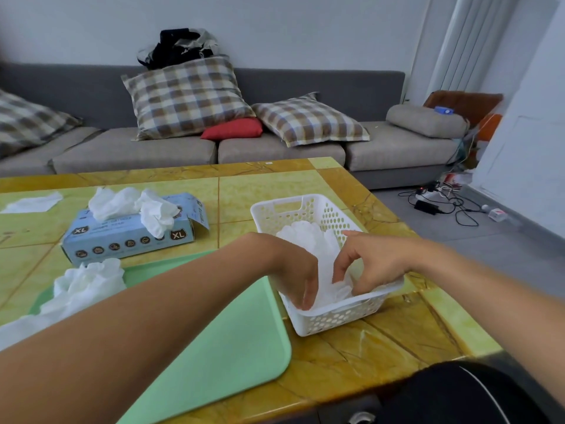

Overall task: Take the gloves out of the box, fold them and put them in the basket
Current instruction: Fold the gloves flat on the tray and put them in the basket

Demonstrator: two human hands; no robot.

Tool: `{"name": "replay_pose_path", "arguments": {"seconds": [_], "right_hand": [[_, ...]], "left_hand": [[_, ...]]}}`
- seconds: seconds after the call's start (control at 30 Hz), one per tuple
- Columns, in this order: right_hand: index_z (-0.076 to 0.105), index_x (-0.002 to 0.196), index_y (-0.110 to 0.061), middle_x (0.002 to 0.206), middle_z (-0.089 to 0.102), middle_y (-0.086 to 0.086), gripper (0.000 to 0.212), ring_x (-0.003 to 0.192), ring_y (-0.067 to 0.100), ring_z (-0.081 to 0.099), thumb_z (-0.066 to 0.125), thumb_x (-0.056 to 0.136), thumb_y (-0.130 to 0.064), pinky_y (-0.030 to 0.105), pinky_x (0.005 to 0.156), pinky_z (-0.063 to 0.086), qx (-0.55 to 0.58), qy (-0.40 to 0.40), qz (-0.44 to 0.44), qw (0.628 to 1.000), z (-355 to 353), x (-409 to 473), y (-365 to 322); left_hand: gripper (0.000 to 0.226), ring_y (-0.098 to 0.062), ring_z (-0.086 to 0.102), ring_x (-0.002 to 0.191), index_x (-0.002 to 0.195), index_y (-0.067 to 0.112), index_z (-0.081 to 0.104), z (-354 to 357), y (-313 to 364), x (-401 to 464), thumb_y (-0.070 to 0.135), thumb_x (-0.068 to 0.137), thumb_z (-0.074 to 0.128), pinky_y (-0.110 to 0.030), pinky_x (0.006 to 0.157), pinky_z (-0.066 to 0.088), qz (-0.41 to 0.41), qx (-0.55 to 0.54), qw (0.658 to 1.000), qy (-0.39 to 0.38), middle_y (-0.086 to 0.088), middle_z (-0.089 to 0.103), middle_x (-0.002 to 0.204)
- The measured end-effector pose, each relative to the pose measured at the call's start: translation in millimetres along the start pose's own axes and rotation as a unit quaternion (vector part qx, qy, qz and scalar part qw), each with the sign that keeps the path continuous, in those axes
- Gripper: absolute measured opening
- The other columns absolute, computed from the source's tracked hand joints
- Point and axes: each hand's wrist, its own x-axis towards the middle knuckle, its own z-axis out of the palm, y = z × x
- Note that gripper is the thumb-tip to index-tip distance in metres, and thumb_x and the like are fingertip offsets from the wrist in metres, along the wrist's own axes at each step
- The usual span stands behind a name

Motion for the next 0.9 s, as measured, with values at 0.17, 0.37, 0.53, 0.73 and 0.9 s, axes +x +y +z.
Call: {"name": "replay_pose_path", "arguments": {"seconds": [0.17, 0.37, 0.53, 0.73, 0.9], "right_hand": [[0.082, 0.079, -0.026, 0.093, 0.076, -0.017, 0.041, 0.090, -0.006, 0.065, 0.054, 0.097, -0.051, 0.021, 0.094, 0.047, 0.057, -0.040, 0.041, 0.997, -15, 7, -20], [0.070, 0.094, -0.025, 0.100, 0.068, -0.003, 0.031, 0.091, 0.016, 0.063, 0.089, 0.071, -0.035, 0.037, 0.084, 0.055, -0.022, 0.131, 0.048, 0.990, 8, 53, -25], [0.037, 0.148, -0.030, 0.145, 0.047, -0.005, 0.116, 0.133, 0.022, 0.048, 0.090, 0.050, -0.061, 0.043, 0.105, 0.049, -0.018, 0.013, 0.135, 0.991, 22, 77, -16], [0.030, 0.157, -0.029, 0.164, 0.026, -0.004, 0.088, 0.145, 0.021, 0.036, 0.078, 0.084, -0.036, 0.040, 0.114, 0.038, -0.078, 0.041, 0.128, 0.988, -1, 61, -28], [0.074, 0.113, -0.022, 0.112, 0.073, -0.006, 0.023, 0.093, 0.011, 0.066, 0.072, 0.092, -0.027, 0.032, 0.087, 0.053, -0.062, 0.235, -0.028, 0.970, -25, 64, -148]], "left_hand": [[0.009, -0.019, 0.050, 0.085, 0.094, 0.017, 0.064, 4, 7, 14, 0.017, 0.092, 0.055, -0.023, 0.064, 0.037, -0.036, 0.017, 0.999, -0.030, 0.001, 0.058, 0.093], [0.016, -0.021, 0.061, 0.082, 0.075, 0.025, 0.058, 5, -12, 6, 0.033, 0.085, 0.066, -0.038, 0.074, 0.050, -0.058, 0.052, 0.974, 0.213, 0.000, 0.065, 0.089], [0.048, -0.020, 0.062, 0.089, 0.068, 0.032, 0.048, 7, -23, 18, 0.074, 0.068, 0.071, -0.035, 0.081, 0.053, -0.142, 0.050, 0.982, 0.114, 0.008, 0.059, 0.082], [0.018, -0.010, 0.062, 0.097, 0.102, 0.022, 0.074, 8, -59, -47, 0.035, 0.096, 0.063, -0.029, 0.087, 0.049, -0.016, -0.104, 0.944, 0.312, 0.011, 0.071, 0.105], [0.011, -0.011, 0.067, 0.091, 0.100, 0.018, 0.075, 61, -136, -152, 0.016, 0.092, 0.067, -0.028, 0.084, 0.054, -0.093, -0.172, 0.885, 0.422, 0.010, 0.070, 0.092]]}}
